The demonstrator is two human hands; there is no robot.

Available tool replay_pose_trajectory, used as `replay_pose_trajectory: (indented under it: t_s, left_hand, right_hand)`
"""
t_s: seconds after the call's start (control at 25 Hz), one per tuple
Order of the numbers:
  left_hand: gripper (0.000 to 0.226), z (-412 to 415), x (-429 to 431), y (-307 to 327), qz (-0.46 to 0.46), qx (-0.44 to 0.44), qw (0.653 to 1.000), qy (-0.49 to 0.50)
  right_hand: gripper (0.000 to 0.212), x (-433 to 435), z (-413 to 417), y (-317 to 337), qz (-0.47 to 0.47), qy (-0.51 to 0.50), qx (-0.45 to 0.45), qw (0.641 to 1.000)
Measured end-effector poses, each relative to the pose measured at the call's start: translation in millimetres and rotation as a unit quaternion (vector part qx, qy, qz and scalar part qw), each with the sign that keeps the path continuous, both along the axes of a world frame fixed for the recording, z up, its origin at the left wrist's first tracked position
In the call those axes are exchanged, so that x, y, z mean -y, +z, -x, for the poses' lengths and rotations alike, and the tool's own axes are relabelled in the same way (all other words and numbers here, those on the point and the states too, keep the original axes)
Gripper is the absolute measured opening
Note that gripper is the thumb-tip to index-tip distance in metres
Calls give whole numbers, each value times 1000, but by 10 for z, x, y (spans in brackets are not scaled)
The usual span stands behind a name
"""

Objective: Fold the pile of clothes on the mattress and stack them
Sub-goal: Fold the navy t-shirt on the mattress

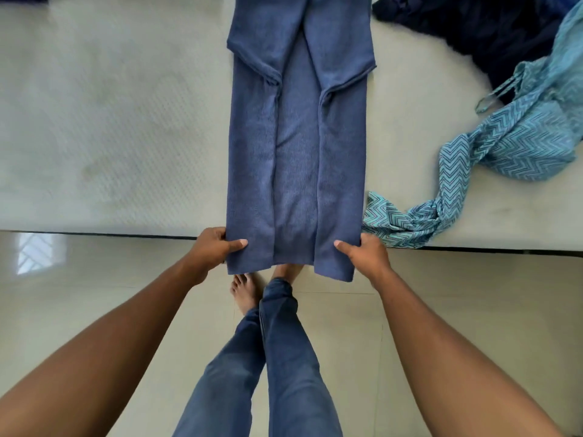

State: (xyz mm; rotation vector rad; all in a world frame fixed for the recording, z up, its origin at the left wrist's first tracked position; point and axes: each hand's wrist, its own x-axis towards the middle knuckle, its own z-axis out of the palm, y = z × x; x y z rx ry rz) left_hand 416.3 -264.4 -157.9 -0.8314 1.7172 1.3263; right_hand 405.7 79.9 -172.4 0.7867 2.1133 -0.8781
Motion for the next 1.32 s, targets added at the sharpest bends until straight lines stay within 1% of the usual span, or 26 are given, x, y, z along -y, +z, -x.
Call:
replay_pose_trajectory:
  t_s: [0.04, 0.12, 0.16, 0.24, 0.32, 0.36, 0.48, 0.52, 0.56, 0.6, 0.64, 0.68, 0.76, 0.84, 0.88, 0.92, 0.96, 1.0, 1.04, 1.08, 1.12, 1.16, 1.2, 1.24, 1.28, 1.32]
  left_hand:
    - [23, -63, 0, 45, 8, -4, 1000, -1]
    - [22, -162, 40, 142, 56, -25, 998, 2]
    - [26, -204, 44, 210, 73, -31, 997, 7]
    - [41, -223, 35, 445, 63, -50, 996, 31]
    - [53, -117, 44, 713, 41, -82, 995, 29]
    - [48, -9, 41, 864, 24, -97, 995, 29]
    - [19, 529, 14, 1164, -22, -92, 994, 50]
    - [15, 760, 17, 1204, -31, -84, 994, 58]
    - [21, 1010, 22, 1230, -39, -76, 994, 68]
    - [27, 1252, 33, 1246, -50, -69, 993, 78]
    - [28, 1521, 42, 1232, -64, -62, 992, 92]
    - [28, 1807, 42, 1190, -80, -57, 989, 111]
    - [35, 2360, 57, 984, -83, -45, 982, 165]
    - [45, 2758, 61, 731, -52, -37, 975, 214]
    - [48, 2878, 50, 591, -26, -39, 973, 225]
    - [47, 2925, 37, 481, 18, -51, 974, 221]
    - [44, 2878, 0, 405, 75, -71, 975, 196]
    - [41, 2764, -39, 337, 147, -103, 972, 153]
    - [41, 2615, -62, 308, 227, -153, 957, 93]
    - [42, 2451, -78, 285, 294, -224, 929, 14]
    - [45, 2274, -85, 260, 340, -308, 884, -86]
    - [50, 2093, -83, 219, 354, -375, 831, -207]
    - [61, 1947, -89, 186, 343, -402, 780, -336]
    - [76, 1849, -75, 137, 322, -389, 734, -454]
    - [91, 1788, -44, 86, 311, -352, 696, -543]
    - [103, 1750, -16, 20, 314, -313, 669, -597]
  right_hand:
    - [33, -18, -105, 38, 13, -19, 8, 1000]
    - [33, -39, -230, 157, 17, -53, -10, 998]
    - [33, -30, -244, 263, 6, -70, -24, 997]
    - [46, 9, -196, 529, -3, -118, -44, 992]
    - [52, 62, -82, 805, 37, -176, -58, 982]
    - [48, 78, 5, 932, 60, -193, -67, 977]
    - [20, 113, 438, 1238, 128, -220, -57, 965]
    - [12, 110, 635, 1302, 152, -236, -46, 959]
    - [9, 99, 868, 1334, 171, -252, -38, 952]
    - [9, 92, 1100, 1347, 189, -274, -35, 942]
    - [13, 90, 1384, 1330, 206, -290, -27, 934]
    - [19, 96, 1692, 1278, 229, -295, -18, 927]
    - [34, 115, 2281, 1057, 267, -313, 2, 911]
    - [47, 157, 2735, 780, 244, -341, 1, 908]
    - [46, 185, 2892, 646, 204, -344, -14, 917]
    - [40, 231, 2982, 555, 152, -342, -43, 926]
    - [31, 269, 2976, 497, 84, -312, -84, 943]
    - [23, 292, 2892, 462, 4, -245, -137, 960]
    - [19, 313, 2758, 449, -70, -142, -202, 967]
    - [20, 322, 2587, 449, -106, -21, -269, 957]
    - [25, 315, 2413, 428, -110, 102, -323, 934]
    - [32, 307, 2261, 399, -91, 212, -350, 908]
    - [43, 291, 2152, 364, -69, 299, -343, 888]
    - [60, 272, 2071, 326, -63, 365, -312, 875]
    - [81, 240, 2023, 295, -70, 417, -268, 865]
    - [101, 203, 1997, 264, -84, 464, -219, 854]
